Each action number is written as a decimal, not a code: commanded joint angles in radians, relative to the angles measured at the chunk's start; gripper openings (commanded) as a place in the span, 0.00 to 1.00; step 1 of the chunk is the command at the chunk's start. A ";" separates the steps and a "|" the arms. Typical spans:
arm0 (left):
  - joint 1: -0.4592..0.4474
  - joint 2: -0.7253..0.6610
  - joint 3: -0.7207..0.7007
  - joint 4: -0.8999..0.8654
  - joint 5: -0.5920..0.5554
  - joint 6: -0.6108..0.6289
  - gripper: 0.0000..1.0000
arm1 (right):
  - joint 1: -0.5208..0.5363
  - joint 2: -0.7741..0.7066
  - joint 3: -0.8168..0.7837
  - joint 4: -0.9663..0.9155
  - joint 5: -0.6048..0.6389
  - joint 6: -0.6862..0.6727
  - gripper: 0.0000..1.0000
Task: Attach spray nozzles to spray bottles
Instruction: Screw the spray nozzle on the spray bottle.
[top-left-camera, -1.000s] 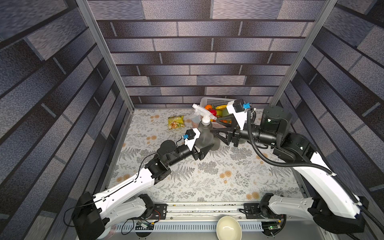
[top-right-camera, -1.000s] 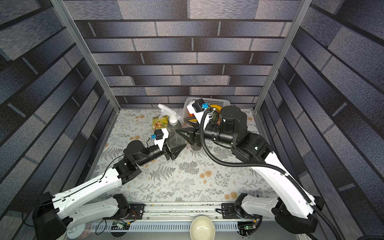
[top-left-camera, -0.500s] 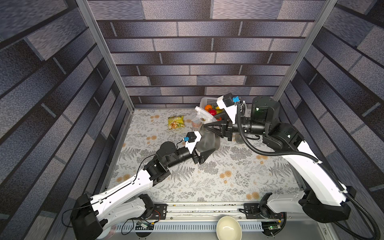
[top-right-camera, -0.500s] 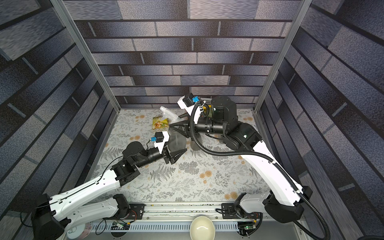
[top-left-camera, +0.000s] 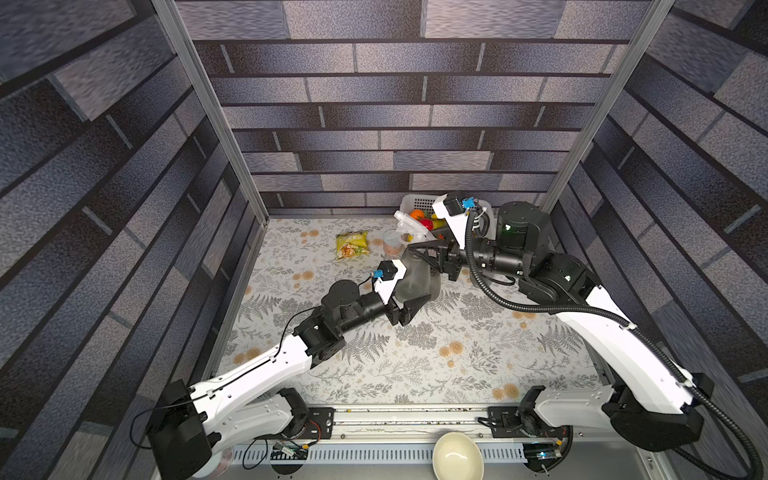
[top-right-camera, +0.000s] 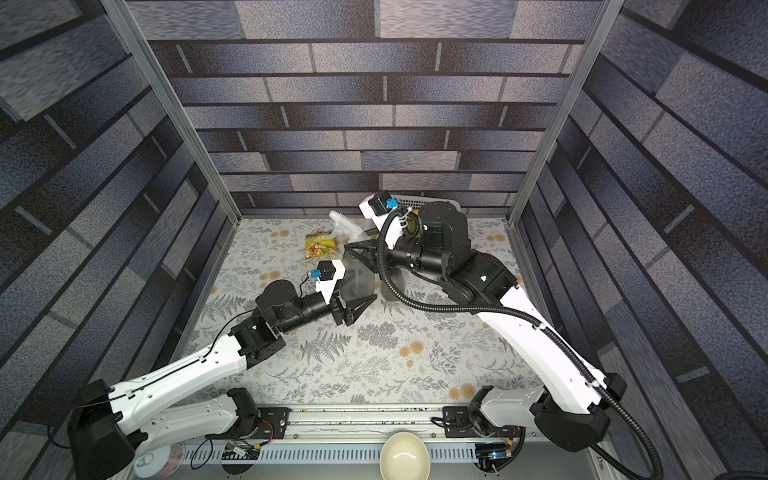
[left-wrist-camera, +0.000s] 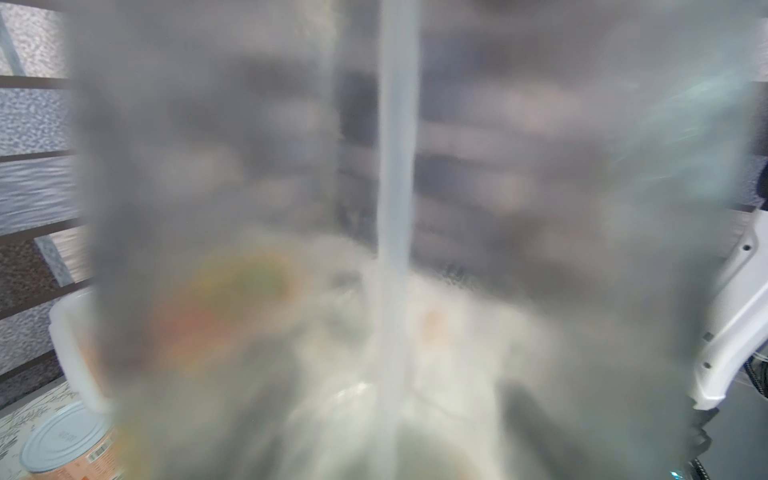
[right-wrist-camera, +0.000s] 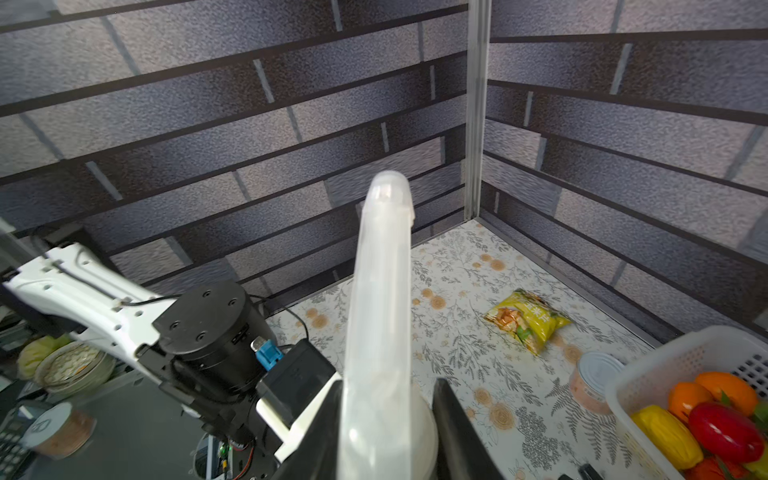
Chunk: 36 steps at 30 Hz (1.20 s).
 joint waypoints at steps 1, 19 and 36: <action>-0.004 0.003 0.081 0.093 -0.060 0.016 0.66 | 0.084 0.033 -0.079 -0.017 0.320 0.048 0.11; -0.059 0.095 0.109 0.220 -0.308 0.135 0.65 | 0.322 0.269 -0.043 0.187 1.100 0.188 0.17; 0.003 0.016 -0.020 0.191 -0.240 0.052 0.65 | 0.320 0.022 0.078 -0.184 0.577 0.076 0.82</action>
